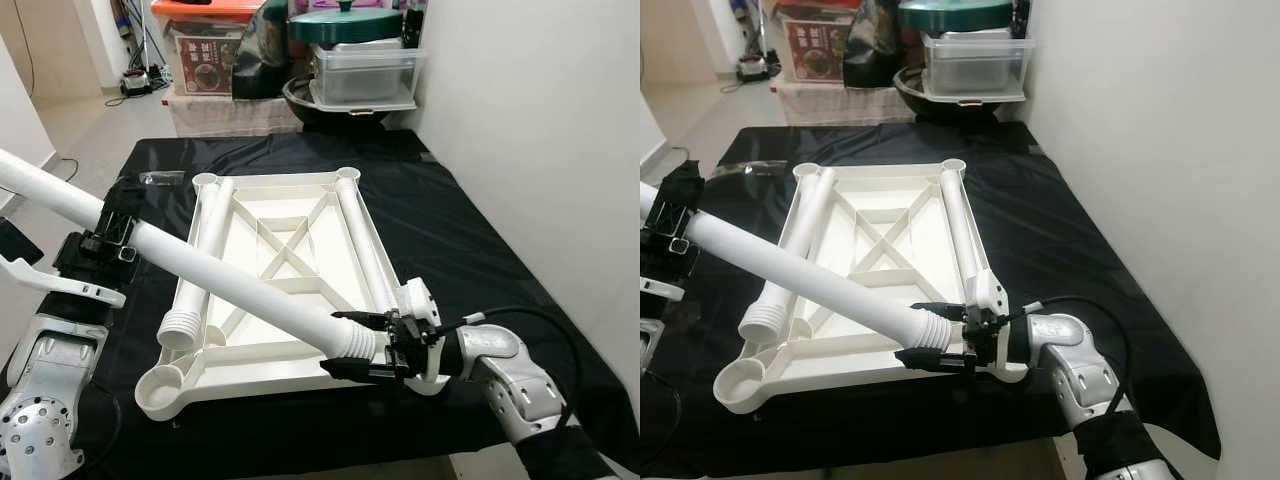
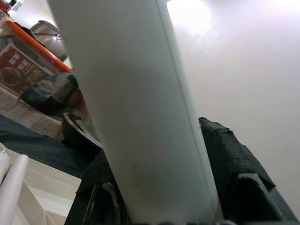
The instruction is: Building children table
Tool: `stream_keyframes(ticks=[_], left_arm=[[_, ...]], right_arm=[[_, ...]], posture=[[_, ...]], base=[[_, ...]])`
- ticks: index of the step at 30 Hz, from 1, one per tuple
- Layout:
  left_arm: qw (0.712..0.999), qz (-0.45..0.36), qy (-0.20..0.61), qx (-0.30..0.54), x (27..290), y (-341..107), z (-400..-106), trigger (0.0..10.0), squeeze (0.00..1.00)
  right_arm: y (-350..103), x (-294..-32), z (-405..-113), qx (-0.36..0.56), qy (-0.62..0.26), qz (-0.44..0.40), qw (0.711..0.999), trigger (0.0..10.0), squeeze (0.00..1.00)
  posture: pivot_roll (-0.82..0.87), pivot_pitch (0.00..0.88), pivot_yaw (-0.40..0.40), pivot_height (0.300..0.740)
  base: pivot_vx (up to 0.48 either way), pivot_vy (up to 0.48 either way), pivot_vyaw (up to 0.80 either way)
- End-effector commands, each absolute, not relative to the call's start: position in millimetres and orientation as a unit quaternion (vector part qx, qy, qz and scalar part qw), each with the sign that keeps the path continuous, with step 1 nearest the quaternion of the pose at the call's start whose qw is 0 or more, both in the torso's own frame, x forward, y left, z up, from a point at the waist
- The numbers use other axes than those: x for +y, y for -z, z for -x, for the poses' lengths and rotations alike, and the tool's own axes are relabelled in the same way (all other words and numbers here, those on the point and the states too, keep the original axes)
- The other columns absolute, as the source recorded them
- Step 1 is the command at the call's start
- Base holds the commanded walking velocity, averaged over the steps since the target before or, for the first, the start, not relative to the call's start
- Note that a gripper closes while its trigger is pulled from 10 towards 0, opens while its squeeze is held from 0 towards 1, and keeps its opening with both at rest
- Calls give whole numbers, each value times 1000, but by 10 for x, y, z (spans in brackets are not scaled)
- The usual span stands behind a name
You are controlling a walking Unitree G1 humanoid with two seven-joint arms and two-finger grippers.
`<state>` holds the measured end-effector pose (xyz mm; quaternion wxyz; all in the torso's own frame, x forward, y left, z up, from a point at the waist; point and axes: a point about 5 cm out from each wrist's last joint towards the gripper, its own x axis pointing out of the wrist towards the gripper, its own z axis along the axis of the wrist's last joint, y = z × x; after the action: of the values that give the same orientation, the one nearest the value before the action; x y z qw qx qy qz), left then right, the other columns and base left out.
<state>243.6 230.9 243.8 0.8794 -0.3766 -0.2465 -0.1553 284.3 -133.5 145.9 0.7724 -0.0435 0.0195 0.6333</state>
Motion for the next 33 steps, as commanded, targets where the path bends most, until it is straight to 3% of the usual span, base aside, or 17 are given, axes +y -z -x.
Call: stream_keyframes(ticks=[1,2,3,5,8,13,18,20,24,31,32,33], left_arm=[[885,369,156,-237,2254,-2435,-2434,0,0],[885,369,156,-237,2254,-2435,-2434,0,0],[884,370,153,-241,2254,-2450,-2427,0,0],[883,371,149,-246,2258,-2466,-2420,0,0],[884,368,147,-249,2258,-2484,-2415,0,0],[887,364,147,-245,2233,-2479,-2417,0,0],[887,366,149,-240,2204,-2452,-2433,0,0],[885,373,152,-235,2149,-2426,-2456,0,0],[884,375,157,-229,2092,-2418,-2467,0,0],[885,374,159,-227,2055,-2409,-2480,0,0],[885,374,161,-226,2022,-2407,-2487,0,0],[885,374,161,-226,2022,-2407,-2487,0,0]], right_arm=[[-1540,-1337,-3031,6,-568,62,820,10000,1000],[-1540,-1337,-3031,6,-568,62,820,10000,1000],[-1566,-1369,-3125,1,-534,54,844,10000,1000],[-1578,-1405,-3184,3,-509,53,859,10000,1000],[-1606,-1474,-3212,5,-500,53,864,10000,1000],[-1738,-1685,-3246,11,-504,69,861,10000,1000],[-1886,-1660,-3236,-2,-529,76,845,10000,1000],[-2067,-1458,-3233,-27,-557,94,825,10000,1000],[-2225,-1253,-3256,-44,-570,108,814,10000,1000],[-2258,-898,-3186,2,-626,108,772,10000,1000],[-2183,-829,-3139,20,-643,118,756,10000,906],[-2183,-829,-3139,20,-643,118,756,10000,906]], posture=[[14,0,-42,740],[14,0,-42,740],[15,0,-42,740],[12,0,-39,740],[14,0,-38,740],[8,0,-37,740],[-5,0,-31,740],[-4,0,-25,740],[-1,0,-23,740],[4,0,-38,740],[11,0,-44,740],[11,0,-44,740]], base=[[0,0,0],[0,0,0],[0,0,0],[0,0,0],[0,0,0],[0,0,0],[0,0,0],[0,0,0],[0,0,0],[0,0,0],[0,0,0],[0,0,0]])
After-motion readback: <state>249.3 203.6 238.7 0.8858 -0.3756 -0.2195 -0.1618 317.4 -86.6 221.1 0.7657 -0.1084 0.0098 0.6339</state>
